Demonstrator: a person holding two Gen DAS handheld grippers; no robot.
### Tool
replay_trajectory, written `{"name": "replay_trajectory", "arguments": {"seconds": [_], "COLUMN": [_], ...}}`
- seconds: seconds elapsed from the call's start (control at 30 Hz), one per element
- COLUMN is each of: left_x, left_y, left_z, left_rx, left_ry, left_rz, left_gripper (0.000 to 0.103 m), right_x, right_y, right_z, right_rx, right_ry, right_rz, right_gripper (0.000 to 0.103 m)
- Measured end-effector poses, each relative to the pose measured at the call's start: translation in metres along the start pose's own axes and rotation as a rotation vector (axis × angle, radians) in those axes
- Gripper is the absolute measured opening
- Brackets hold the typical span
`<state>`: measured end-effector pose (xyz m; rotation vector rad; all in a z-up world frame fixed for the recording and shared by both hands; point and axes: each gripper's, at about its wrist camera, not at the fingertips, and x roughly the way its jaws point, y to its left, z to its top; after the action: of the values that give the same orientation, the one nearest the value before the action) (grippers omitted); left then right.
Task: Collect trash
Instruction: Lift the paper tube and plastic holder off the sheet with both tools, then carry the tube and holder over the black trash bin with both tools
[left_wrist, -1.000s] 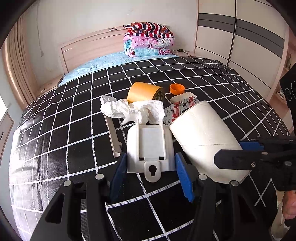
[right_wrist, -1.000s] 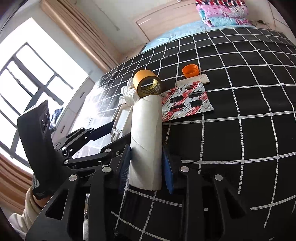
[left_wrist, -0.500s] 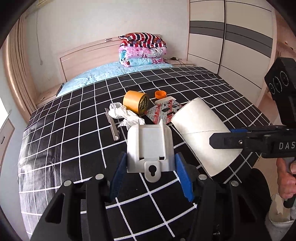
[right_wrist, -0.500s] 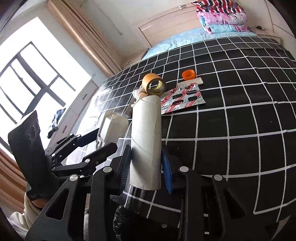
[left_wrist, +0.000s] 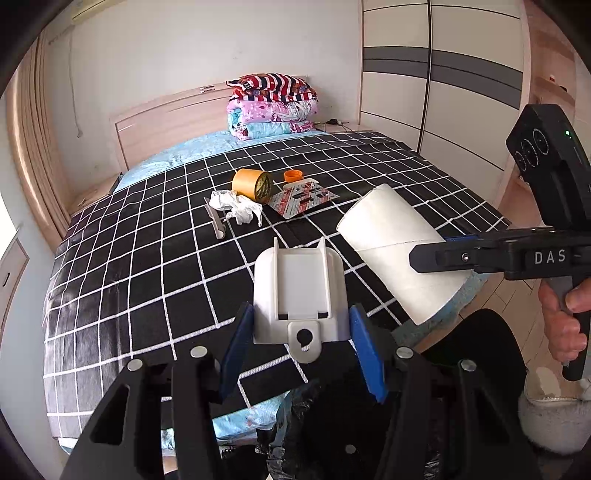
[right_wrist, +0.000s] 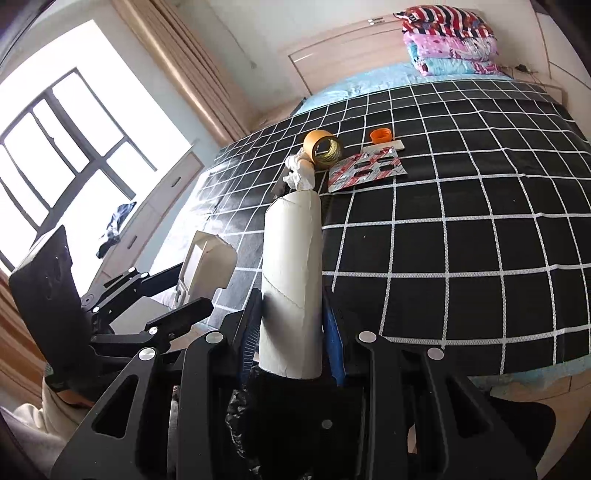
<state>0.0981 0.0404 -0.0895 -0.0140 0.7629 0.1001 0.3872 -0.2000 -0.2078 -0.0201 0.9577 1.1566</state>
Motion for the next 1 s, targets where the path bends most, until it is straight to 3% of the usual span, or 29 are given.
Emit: {"name": "replay_trajectory", "arguments": {"seconds": [0.53, 0.73, 1.0], "left_x": [-0.002, 0.016, 0.053], "left_y": [-0.020, -0.031, -0.034], "left_z": [-0.070, -0.094, -0.121], "left_rx": [-0.010, -0.004, -0.016], "left_ry": [0.124, 0.200, 0.318], "left_rz": [-0.081, -0.113, -0.136], "left_gripper": [0.052, 0.052, 0.052], "right_x": [0.014, 0.028, 0.061], "right_y": [-0.009, -0.019, -0.028], "right_z": [-0.076, -0.101, -0.125], "right_rx": [-0.005, 0.008, -0.002], "right_ry": [0.146, 0.222, 0.329], "right_rz": [0.006, 0.009, -0.062], "right_gripper": [0.032, 0.031, 0.031]}}
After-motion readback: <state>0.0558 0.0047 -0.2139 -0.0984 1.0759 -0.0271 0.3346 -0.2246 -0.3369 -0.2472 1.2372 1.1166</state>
